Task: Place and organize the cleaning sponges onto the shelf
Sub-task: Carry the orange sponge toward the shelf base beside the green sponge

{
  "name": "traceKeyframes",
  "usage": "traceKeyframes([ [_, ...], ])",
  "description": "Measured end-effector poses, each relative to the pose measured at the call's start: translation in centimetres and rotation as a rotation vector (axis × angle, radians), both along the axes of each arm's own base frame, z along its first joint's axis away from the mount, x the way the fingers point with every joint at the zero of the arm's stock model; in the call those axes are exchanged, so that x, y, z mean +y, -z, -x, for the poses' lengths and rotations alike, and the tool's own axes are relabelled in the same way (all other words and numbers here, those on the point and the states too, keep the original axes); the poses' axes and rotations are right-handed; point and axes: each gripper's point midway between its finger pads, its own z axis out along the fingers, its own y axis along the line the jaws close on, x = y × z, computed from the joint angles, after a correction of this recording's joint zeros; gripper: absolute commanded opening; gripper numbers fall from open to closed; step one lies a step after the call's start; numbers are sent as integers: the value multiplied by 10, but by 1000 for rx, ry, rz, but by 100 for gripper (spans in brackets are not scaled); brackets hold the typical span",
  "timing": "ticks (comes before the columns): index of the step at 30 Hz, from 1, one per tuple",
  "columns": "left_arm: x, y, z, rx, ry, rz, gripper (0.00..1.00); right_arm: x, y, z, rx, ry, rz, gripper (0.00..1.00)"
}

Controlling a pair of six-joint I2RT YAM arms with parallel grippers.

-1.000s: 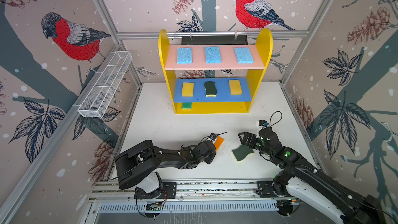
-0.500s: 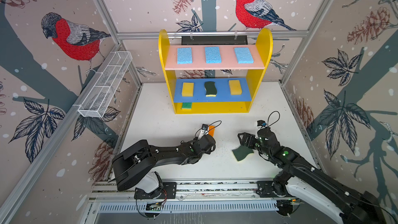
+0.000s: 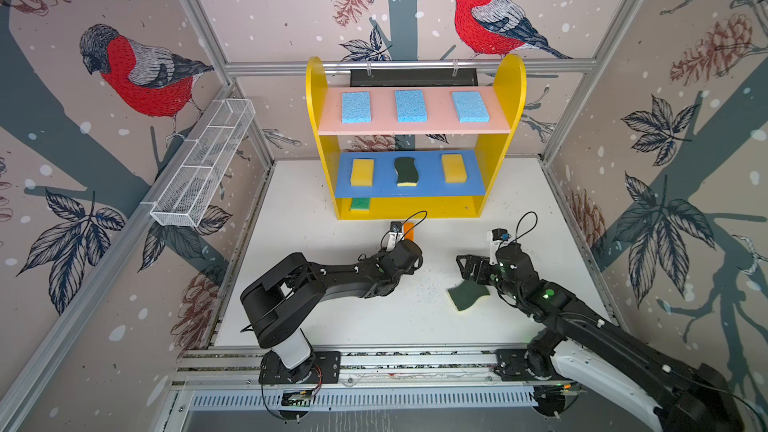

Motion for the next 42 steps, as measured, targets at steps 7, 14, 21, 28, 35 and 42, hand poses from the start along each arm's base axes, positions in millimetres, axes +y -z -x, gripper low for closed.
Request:
traceKeyframes([
  [7, -4, -2, -31, -48, -38, 0, 56, 2, -3, -1, -22, -23, 17, 100],
  [14, -15, -7, -58, -89, -37, -15, 56, 2, -3, -2, -32, -31, 23, 100],
  [21, -3, 1, -78, -92, -57, -49, 56, 3, 0, -2, -26, -34, 25, 100],
  [28, -15, -2, -97, -121, -47, -50, 57, 4, 7, -1, -12, -39, 30, 99],
  [35, -17, -1, -108, -142, -60, -62, 57, 7, 16, 0, 16, -55, 37, 99],
  [42, -13, 3, -114, -155, -90, -81, 58, 9, 16, -2, 11, -56, 36, 99],
])
